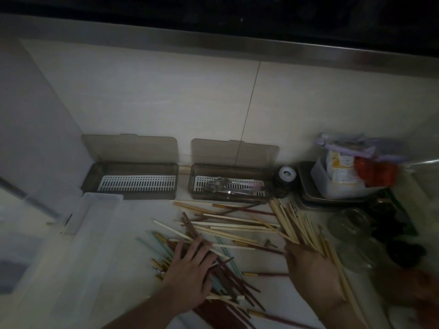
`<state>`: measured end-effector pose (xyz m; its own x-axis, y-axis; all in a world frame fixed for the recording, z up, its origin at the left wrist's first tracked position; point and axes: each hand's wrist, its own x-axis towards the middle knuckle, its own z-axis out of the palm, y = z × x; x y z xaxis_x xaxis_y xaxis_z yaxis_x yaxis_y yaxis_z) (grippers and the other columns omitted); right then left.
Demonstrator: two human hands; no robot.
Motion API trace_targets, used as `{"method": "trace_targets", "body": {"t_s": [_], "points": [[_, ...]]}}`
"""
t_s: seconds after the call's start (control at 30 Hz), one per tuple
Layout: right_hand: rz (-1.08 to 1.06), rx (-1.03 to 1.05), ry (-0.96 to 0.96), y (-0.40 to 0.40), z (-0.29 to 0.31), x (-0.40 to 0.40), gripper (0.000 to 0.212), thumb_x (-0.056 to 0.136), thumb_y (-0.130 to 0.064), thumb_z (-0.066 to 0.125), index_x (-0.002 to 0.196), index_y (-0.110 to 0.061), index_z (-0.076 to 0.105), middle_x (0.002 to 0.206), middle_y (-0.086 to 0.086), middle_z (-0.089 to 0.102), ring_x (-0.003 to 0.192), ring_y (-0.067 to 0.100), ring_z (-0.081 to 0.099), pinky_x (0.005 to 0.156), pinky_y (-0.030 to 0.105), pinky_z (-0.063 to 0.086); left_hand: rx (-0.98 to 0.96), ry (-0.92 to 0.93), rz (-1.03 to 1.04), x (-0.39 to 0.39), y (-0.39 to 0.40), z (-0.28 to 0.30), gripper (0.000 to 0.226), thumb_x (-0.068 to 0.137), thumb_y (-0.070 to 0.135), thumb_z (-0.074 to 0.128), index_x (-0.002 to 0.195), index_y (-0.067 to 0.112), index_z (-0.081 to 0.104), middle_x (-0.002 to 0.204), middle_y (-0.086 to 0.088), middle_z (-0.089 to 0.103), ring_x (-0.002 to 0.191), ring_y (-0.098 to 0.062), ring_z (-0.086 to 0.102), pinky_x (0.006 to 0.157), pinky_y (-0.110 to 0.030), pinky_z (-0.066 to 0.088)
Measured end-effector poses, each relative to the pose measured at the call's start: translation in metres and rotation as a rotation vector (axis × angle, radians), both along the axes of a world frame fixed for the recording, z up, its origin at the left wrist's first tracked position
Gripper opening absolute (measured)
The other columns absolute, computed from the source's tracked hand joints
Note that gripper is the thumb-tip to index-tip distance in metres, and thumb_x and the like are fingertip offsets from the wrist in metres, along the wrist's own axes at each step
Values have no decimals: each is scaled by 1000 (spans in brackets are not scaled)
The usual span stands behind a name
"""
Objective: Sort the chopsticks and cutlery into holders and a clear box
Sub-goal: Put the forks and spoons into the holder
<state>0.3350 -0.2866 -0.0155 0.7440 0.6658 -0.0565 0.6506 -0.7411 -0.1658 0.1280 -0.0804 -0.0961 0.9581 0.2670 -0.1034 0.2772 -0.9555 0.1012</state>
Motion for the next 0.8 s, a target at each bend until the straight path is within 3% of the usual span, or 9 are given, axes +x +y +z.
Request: {"method": "trace_targets", "body": {"t_s": [0.13, 0.23, 0.3, 0.4, 0.47, 0.57, 0.7, 0.8], "points": [[-9, 187, 186, -3, 27, 21, 20, 84, -16, 65, 73, -31, 60, 70, -11, 63, 63, 4, 58, 57, 12, 40, -12, 1, 8, 0, -1, 1, 50, 75, 51, 57, 119, 29, 63, 137, 2, 56, 137, -27, 40, 104, -60, 31], [-70, 450, 345, 11, 47, 41, 21, 83, -6, 67, 76, -25, 67, 77, -10, 67, 73, 7, 62, 68, 23, 48, -28, 14, 22, 0, 0, 2, 50, 75, 51, 56, 119, 30, 62, 136, 2, 57, 137, -27, 40, 100, -62, 43], [-147, 560, 431, 30, 57, 52, 15, 84, -9, 68, 84, -24, 67, 85, -5, 69, 80, 12, 64, 74, 32, 50, -21, 17, 26, 0, 0, 0, 50, 76, 52, 55, 121, 30, 62, 137, 2, 57, 137, -27, 40, 101, -62, 42], [-192, 606, 475, 71, 50, 69, 9, 85, -17, 69, 90, -23, 65, 86, -7, 66, 81, 8, 63, 73, 29, 51, -1, 2, 13, 0, 0, -4, 50, 78, 51, 56, 123, 29, 61, 138, 2, 55, 138, -28, 39, 106, -61, 28], [-148, 574, 403, 99, 39, 79, 4, 86, -15, 68, 89, -17, 68, 87, 1, 68, 81, 16, 64, 77, 28, 50, 8, 2, 9, 0, 0, -4, 52, 78, 52, 55, 124, 29, 61, 138, 2, 55, 138, -28, 40, 106, -62, 31], [-176, 501, 458, 137, 27, 86, 10, 88, -10, 63, 94, -7, 70, 88, 10, 65, 69, 12, 59, 57, 6, 42, -2, 17, 9, 0, 1, -2, 52, 77, 53, 55, 124, 29, 61, 139, 2, 55, 137, -28, 39, 102, -64, 42], [-326, 501, 668, 159, 6, 94, 5, 86, -9, 68, 90, -8, 68, 94, 19, 68, 46, 13, 60, 44, 20, 51, -3, 13, 15, 0, 1, -2, 51, 78, 51, 53, 124, 31, 61, 139, 3, 55, 136, -28, 41, 101, -65, 42], [-343, 513, 667, 158, -2, 100, 20, 85, -12, 70, 103, -5, 65, 101, 14, 64, 65, 20, 62, 45, 19, 51, 9, -1, 29, 0, 2, -2, 51, 78, 51, 52, 124, 31, 61, 138, 3, 56, 136, -27, 39, 103, -64, 40]]}}
